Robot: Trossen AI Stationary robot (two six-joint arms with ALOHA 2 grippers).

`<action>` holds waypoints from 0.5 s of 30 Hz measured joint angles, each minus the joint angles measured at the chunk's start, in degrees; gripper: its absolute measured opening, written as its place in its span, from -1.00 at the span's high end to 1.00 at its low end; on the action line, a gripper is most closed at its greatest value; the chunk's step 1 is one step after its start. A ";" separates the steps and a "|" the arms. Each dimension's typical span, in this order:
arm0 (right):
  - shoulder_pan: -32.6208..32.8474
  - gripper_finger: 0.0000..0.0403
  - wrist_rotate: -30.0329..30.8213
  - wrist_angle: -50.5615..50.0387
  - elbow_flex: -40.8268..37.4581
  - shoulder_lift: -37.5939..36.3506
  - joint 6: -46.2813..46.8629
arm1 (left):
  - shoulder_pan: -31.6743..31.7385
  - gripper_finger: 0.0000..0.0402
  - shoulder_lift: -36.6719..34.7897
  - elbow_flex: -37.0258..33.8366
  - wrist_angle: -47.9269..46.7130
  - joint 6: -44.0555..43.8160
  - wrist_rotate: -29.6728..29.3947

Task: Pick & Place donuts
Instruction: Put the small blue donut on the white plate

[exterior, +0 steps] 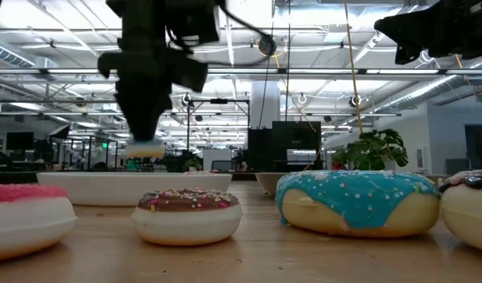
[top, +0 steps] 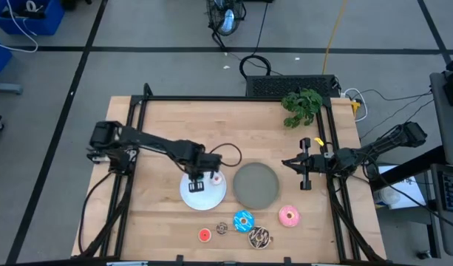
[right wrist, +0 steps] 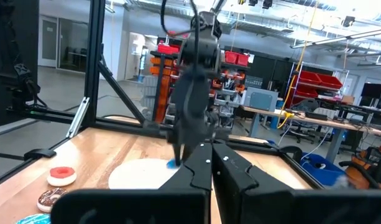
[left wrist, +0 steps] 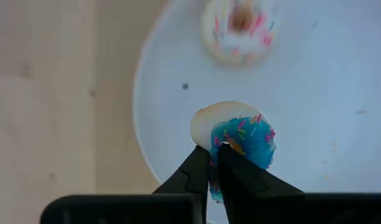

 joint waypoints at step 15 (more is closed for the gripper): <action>0.00 1.00 0.00 0.00 0.00 0.00 -0.21 | -0.36 0.71 7.84 0.00 -0.02 0.03 0.22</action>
